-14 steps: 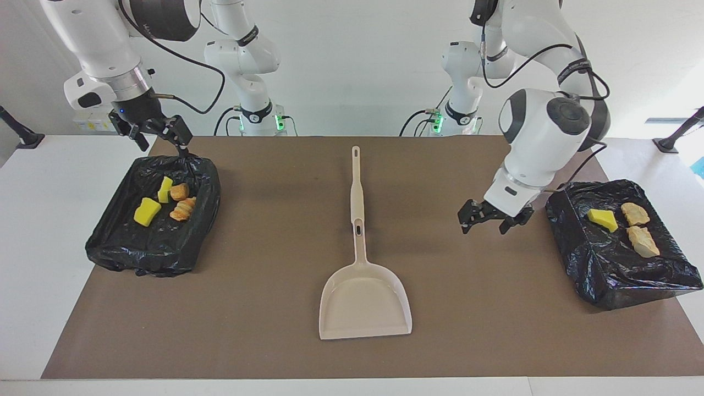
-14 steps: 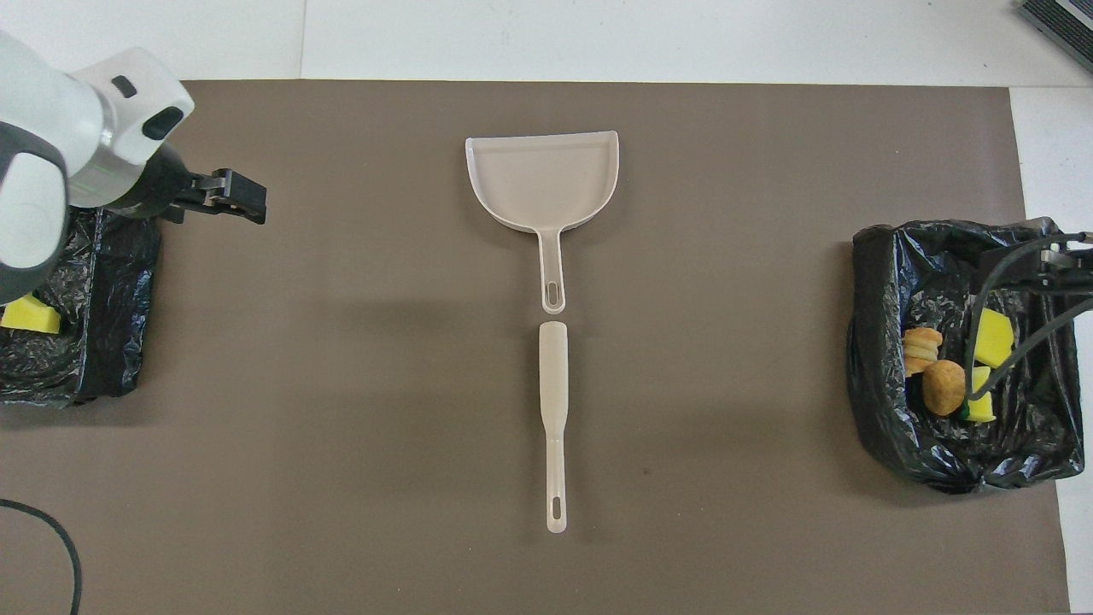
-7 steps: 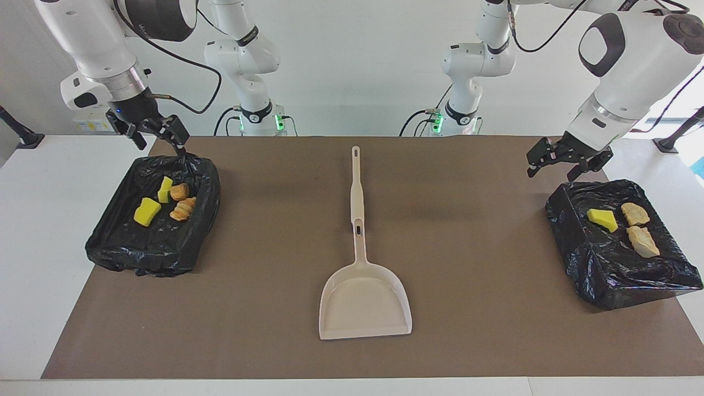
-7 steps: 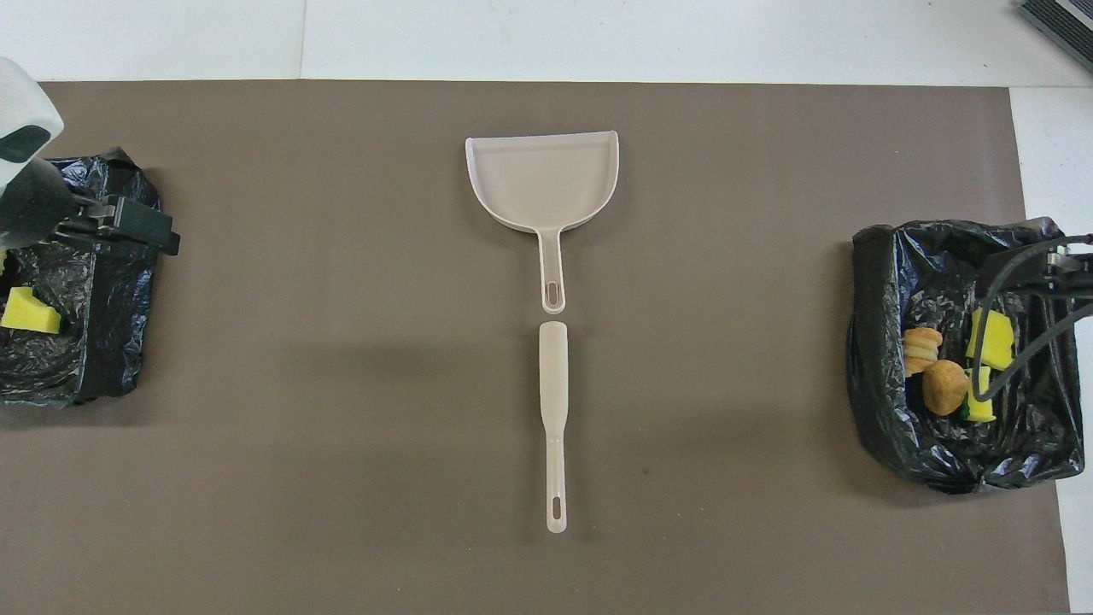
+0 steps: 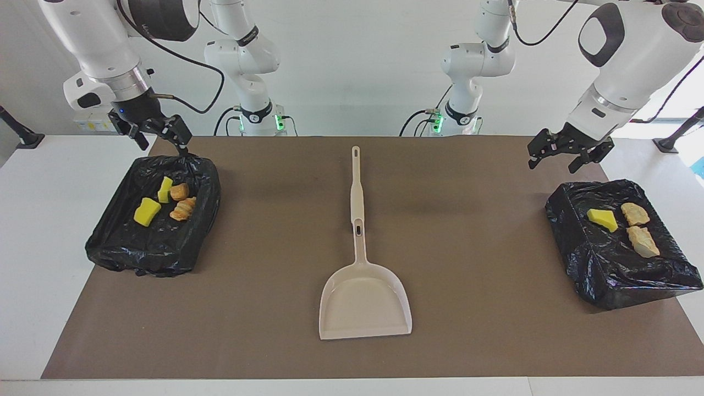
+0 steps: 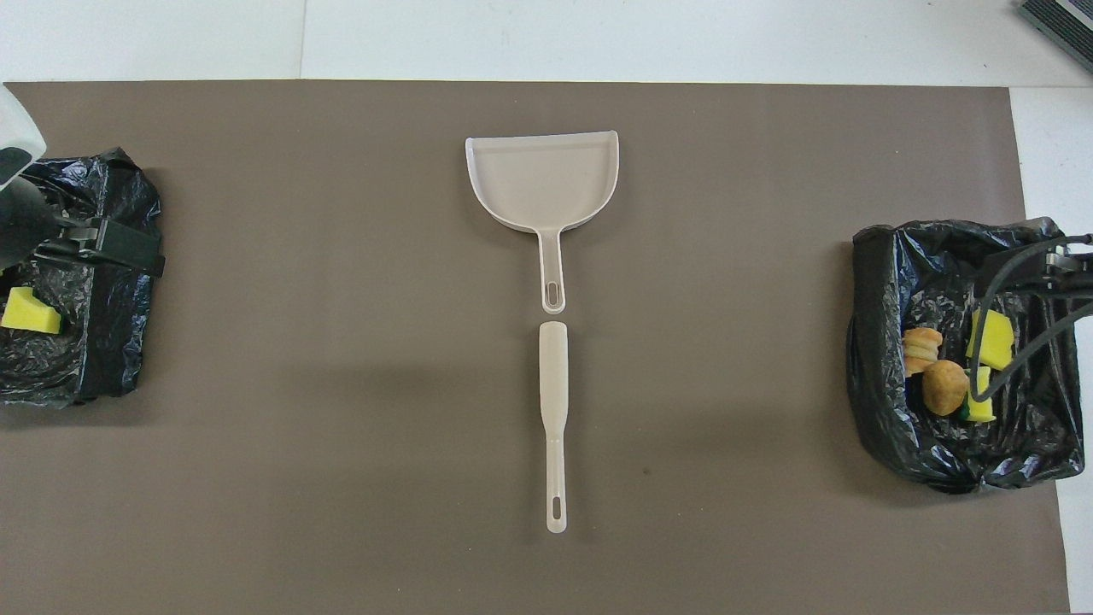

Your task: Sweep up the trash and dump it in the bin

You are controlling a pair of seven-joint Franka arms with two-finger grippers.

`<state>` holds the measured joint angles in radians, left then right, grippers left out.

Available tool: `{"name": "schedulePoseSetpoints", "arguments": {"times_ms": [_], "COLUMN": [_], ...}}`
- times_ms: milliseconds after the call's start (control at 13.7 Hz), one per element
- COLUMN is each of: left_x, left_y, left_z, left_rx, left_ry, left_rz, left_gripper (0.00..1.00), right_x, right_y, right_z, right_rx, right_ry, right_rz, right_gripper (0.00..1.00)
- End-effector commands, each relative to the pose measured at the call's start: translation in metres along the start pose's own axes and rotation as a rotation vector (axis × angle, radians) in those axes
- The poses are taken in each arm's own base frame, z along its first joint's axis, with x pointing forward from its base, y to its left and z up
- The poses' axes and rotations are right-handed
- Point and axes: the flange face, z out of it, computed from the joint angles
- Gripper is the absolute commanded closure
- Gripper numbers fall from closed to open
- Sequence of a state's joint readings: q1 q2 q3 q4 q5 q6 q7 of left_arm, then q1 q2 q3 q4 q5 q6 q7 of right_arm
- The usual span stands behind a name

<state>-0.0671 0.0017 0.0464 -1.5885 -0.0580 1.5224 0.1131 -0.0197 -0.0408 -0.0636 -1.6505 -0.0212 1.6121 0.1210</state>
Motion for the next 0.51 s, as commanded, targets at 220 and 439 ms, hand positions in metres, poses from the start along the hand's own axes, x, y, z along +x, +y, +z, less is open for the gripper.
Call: {"name": "schedulePoseSetpoints", "arguments": {"times_ms": [220,439], "left_x": [-0.0175,-0.0134], "left_y": [0.0032,0.0012], "left_z": [0.0009,-0.0008], "left_rx": [0.013,0.016], "left_ry": [0.003,0.024], "left_rz": [0.019,0.014], "left_gripper": [0.00,0.00], "right_x": [0.0076,0.0065], "right_y": [0.0072,0.0106], "right_z": [-0.0048,-0.0040], "right_rx": [-0.013,-0.013], "right_ry": [0.051,0.041], "right_rz": [-0.049,-0.052], "right_gripper": [0.00,0.00]}}
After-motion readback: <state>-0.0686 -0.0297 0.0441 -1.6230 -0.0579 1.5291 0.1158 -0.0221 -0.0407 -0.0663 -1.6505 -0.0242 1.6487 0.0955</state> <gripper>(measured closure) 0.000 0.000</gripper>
